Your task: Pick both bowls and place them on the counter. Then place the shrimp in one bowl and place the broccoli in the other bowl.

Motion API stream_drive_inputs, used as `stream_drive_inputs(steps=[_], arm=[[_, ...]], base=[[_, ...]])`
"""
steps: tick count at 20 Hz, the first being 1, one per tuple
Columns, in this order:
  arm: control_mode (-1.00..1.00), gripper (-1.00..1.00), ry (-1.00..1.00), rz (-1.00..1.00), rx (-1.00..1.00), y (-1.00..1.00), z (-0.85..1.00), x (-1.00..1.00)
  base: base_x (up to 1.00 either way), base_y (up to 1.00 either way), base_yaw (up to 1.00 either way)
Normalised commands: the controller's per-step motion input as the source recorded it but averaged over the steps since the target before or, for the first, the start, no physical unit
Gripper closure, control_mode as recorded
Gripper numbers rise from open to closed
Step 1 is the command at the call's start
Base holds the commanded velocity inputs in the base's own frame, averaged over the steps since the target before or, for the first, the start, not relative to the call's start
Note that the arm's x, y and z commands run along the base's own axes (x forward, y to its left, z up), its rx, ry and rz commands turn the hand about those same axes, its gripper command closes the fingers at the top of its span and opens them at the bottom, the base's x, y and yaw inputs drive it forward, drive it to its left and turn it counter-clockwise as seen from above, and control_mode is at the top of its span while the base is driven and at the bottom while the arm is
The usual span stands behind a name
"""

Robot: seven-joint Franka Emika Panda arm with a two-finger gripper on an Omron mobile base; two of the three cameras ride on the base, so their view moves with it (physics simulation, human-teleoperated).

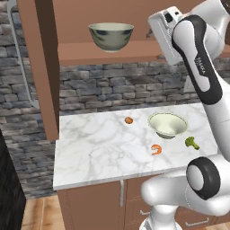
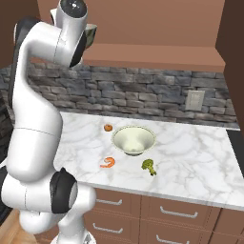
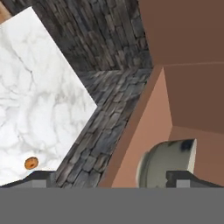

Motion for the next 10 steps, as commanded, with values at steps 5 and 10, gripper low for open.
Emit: stream_drive_inputs(steps=[5,10], arm=[[-1.00,-1.00,-0.02,0.00,-0.02,0.20,0.17,0.34],[-1.00,-1.00,0.00,0.00,-0.02,0.09,0.02,0.44]], base=[[0.00,0.00,0.00],[0.00,0.00,0.00]])
